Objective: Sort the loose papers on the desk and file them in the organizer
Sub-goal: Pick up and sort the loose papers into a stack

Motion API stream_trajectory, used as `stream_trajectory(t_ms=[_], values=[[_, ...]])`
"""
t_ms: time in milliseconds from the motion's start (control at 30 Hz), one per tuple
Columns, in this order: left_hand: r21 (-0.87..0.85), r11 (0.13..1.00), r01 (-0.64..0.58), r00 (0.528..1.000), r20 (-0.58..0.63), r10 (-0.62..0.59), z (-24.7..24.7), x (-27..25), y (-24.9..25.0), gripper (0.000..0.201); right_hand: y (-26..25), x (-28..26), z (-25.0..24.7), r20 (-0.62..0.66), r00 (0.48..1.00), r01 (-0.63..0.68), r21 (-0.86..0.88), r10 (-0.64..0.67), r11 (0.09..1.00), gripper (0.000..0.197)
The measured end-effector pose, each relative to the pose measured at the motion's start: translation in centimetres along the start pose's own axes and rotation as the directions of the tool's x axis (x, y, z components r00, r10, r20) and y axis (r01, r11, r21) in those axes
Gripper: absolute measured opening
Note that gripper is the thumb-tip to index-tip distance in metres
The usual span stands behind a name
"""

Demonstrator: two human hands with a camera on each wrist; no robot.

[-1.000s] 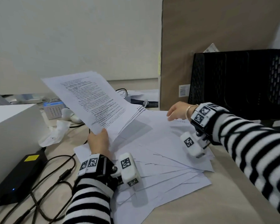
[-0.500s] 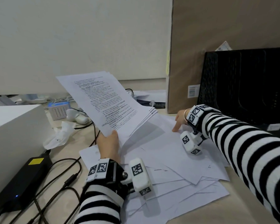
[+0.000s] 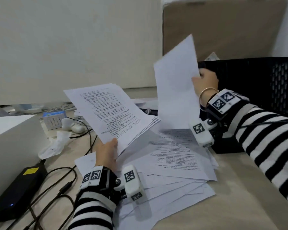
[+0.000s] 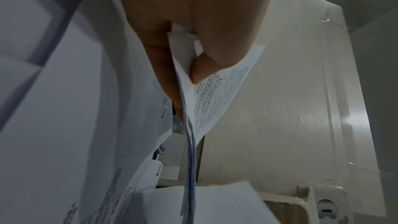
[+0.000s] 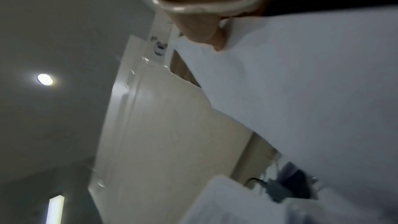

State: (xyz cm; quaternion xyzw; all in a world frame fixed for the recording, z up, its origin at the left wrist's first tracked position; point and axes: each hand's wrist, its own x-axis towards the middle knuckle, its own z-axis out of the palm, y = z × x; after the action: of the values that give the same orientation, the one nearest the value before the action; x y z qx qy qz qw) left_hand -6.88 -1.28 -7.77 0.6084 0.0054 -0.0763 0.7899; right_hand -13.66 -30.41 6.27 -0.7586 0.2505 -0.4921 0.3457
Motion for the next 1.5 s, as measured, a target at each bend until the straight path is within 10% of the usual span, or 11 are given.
stream_trajectory(t_ms=[200,500,800,967,1167,1367,1500], values=[[0.013,0.999,0.052,0.978,0.203,-0.054,1.1,-2.6,0.7,0.023,-2.6,-2.9,-2.8,0.146,0.989,-0.074,0.537,-0.006,0.840,0.026],[0.097,0.995,0.006,0.967,0.254,-0.031,1.6,-3.7,1.2,0.022,6.7,-3.9,-2.6,0.397,0.916,0.021,0.083,-0.052,0.996,0.051],[0.038,0.999,-0.034,0.954,0.299,0.021,1.3,-3.3,0.8,0.022,6.8,-6.0,-3.3,0.407,0.912,-0.031,0.180,-0.045,0.983,0.051],[-0.118,0.977,-0.180,0.983,-0.053,0.175,0.7,-1.9,0.7,0.025,7.6,-6.0,-2.9,0.332,0.943,-0.054,0.241,-0.030,0.969,0.055],[-0.183,0.941,-0.286,0.882,-0.434,0.184,-0.6,-0.6,1.5,0.032,8.2,-7.9,-1.7,0.394,0.918,-0.073,0.036,0.053,0.997,0.067],[-0.254,0.930,-0.265,0.932,-0.316,0.179,0.3,-1.2,1.4,0.028,7.2,-10.5,-0.7,0.598,0.761,-0.111,-0.260,0.251,0.959,0.051],[-0.230,0.953,-0.199,0.975,-0.142,0.170,1.6,-2.2,0.8,0.027,4.4,-11.4,-1.9,0.567,0.784,-0.200,-0.155,0.253,0.967,0.035]])
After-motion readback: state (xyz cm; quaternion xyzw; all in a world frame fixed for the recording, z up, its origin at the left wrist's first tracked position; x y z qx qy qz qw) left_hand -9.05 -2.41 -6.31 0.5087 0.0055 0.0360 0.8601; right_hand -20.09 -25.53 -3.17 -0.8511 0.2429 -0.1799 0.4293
